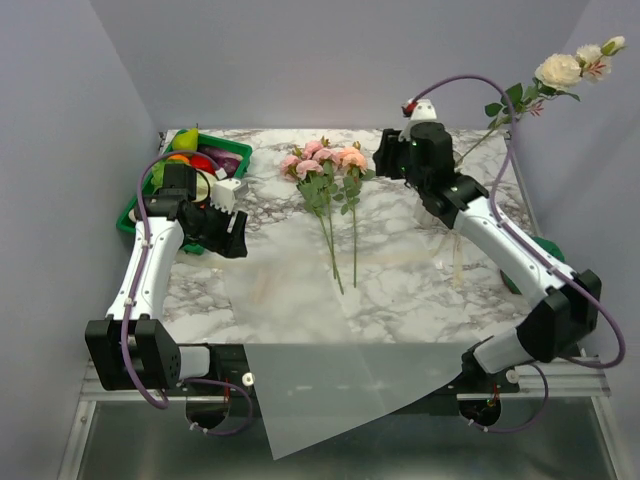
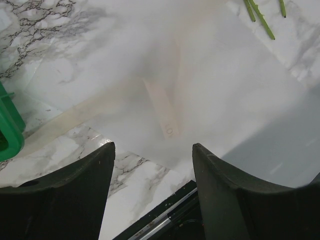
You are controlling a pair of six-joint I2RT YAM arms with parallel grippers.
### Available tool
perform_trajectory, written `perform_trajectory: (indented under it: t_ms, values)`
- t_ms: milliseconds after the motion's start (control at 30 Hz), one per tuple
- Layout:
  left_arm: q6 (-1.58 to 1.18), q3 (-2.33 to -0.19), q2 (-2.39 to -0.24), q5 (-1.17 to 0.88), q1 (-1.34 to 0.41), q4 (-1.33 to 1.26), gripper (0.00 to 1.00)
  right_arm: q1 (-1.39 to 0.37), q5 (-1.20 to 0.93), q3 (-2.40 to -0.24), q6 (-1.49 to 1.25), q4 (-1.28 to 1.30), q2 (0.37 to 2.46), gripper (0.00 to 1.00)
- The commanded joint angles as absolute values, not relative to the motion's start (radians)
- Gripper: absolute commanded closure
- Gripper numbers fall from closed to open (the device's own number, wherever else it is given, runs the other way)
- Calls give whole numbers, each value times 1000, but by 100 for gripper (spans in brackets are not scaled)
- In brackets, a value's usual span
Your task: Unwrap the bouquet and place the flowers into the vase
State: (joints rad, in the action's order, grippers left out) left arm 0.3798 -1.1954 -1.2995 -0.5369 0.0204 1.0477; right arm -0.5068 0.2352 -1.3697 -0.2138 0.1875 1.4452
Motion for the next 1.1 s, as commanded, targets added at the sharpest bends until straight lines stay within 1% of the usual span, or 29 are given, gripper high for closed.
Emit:
perform_trajectory:
  t_ms: [0, 167, 233, 333, 367, 467, 533, 600, 633, 667, 767, 1067]
  values:
    - [370, -1178, -1276, -563, 28, 1048, 28, -517, 134, -1456, -262, 426, 1587, 42]
    - [371, -1181, -1281, -560, 29, 1046, 28, -520, 91, -1523, -265, 517, 1768, 41]
    - [370, -1183, -1282, -561, 29, 1045, 28, -522, 78, -1543, -265, 540, 1804, 39]
    - [368, -1178, -1285, -563, 29, 1039, 28, -522, 61, -1555, -267, 543, 1856, 34]
    - [370, -1178, -1290, -564, 28, 1037, 27, -520, 57, -1562, -265, 545, 1870, 30]
    - [371, -1175, -1296, -564, 28, 1032, 28, -522, 43, -1592, -262, 543, 1927, 28]
    - [368, -1177, -1299, -565, 29, 1029, 27, -522, 38, -1623, -264, 558, 1988, 29]
    - [365, -1175, -1301, -566, 29, 1026, 28, -522, 49, -1692, -265, 595, 2043, 30]
    - [365, -1175, -1302, -568, 29, 1026, 27, -522, 54, -1721, -267, 613, 2102, 31]
    - [364, -1174, -1301, -569, 29, 1020, 27, -522, 64, -1783, -265, 632, 2132, 31]
    - [359, -1166, -1299, -571, 28, 1016, 28, -522, 78, -1851, -268, 690, 2213, 33]
    - [379, -1172, -1302, -554, 31, 1020, 28, -523, 77, -1927, -268, 715, 2298, 39]
